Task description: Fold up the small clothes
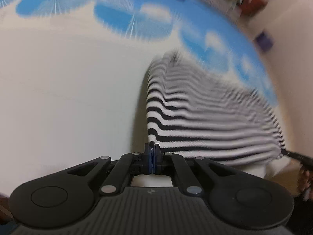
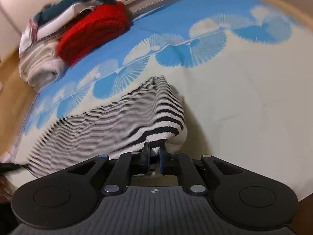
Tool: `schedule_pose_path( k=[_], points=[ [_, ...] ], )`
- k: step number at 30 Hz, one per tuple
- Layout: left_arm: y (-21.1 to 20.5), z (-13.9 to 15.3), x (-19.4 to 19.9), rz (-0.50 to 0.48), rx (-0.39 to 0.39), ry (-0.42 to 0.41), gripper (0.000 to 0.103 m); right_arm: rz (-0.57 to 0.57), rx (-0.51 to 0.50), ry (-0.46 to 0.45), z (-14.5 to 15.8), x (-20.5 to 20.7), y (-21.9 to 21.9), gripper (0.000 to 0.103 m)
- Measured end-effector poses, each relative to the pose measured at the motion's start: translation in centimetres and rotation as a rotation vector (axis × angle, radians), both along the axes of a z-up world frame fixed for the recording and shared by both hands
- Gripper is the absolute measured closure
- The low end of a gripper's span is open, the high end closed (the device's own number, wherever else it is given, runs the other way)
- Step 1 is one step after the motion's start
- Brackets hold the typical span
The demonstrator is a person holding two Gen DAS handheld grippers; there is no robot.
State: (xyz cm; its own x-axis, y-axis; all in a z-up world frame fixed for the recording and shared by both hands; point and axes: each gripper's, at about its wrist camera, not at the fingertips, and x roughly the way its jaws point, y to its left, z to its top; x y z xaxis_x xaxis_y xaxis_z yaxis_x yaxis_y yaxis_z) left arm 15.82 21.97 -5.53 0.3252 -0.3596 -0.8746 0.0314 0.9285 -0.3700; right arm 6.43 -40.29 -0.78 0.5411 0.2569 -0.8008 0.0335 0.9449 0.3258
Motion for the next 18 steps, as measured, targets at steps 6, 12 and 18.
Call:
schedule_pose_path(
  k=[6, 12, 18],
  points=[
    [-2.9, -2.8, 0.4, -0.115, 0.175, 0.121, 0.098, 0.088, -0.142, 0.234, -4.1, 1.2, 2.2, 0.093],
    [-2.7, 1.7, 0.7, -0.047, 0.118, -0.11, 0.086, -0.022, -0.218, 0.109, -1.4, 0.0, 1.4, 0.082],
    [-7.8, 2.0, 0.6, -0.265, 0.061, -0.172, 0.086, 0.166, -0.084, -0.05, 0.0, -0.1, 3.4, 0.08]
  ],
)
